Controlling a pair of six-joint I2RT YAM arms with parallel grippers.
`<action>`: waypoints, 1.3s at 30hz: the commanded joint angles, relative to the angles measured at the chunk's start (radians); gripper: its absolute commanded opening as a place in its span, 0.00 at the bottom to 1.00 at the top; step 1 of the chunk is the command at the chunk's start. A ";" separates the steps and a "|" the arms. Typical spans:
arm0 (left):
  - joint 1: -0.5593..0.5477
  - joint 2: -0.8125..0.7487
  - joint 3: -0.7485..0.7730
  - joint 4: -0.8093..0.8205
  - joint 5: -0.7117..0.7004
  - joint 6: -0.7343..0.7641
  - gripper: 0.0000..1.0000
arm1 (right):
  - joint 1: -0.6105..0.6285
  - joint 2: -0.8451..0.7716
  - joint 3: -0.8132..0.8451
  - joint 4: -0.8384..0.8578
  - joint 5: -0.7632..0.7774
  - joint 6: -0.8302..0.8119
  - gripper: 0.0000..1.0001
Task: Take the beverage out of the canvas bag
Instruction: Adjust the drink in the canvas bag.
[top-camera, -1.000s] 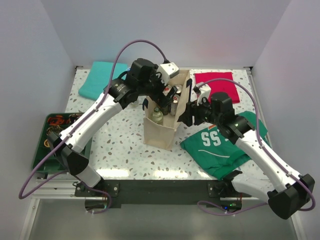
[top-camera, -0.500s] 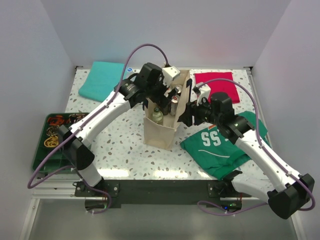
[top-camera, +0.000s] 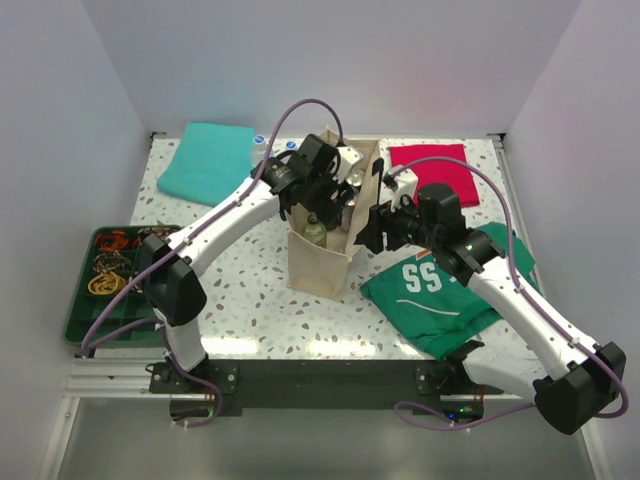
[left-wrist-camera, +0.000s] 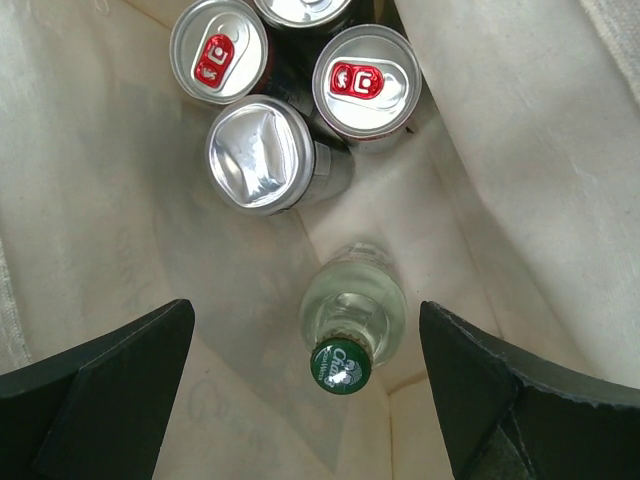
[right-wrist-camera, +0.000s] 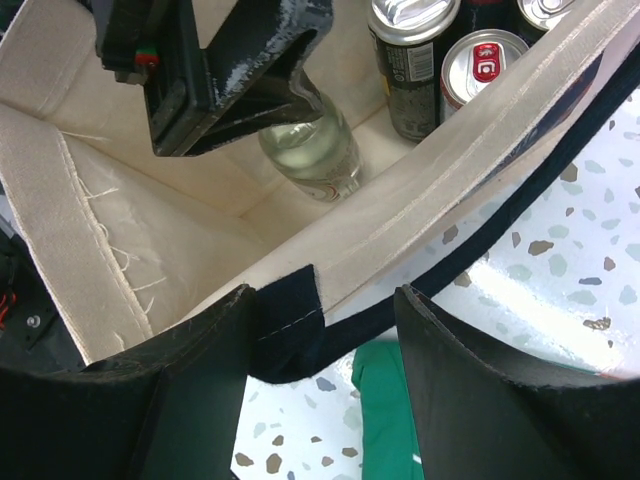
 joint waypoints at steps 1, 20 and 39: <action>0.001 0.027 0.040 -0.032 0.024 -0.017 1.00 | 0.004 0.009 0.015 0.016 -0.010 -0.026 0.61; 0.006 0.087 -0.047 0.010 0.087 -0.044 1.00 | 0.004 0.003 0.014 0.016 -0.018 -0.022 0.61; 0.015 0.033 -0.069 0.041 0.160 -0.053 0.98 | 0.004 -0.003 0.019 0.016 -0.016 -0.011 0.61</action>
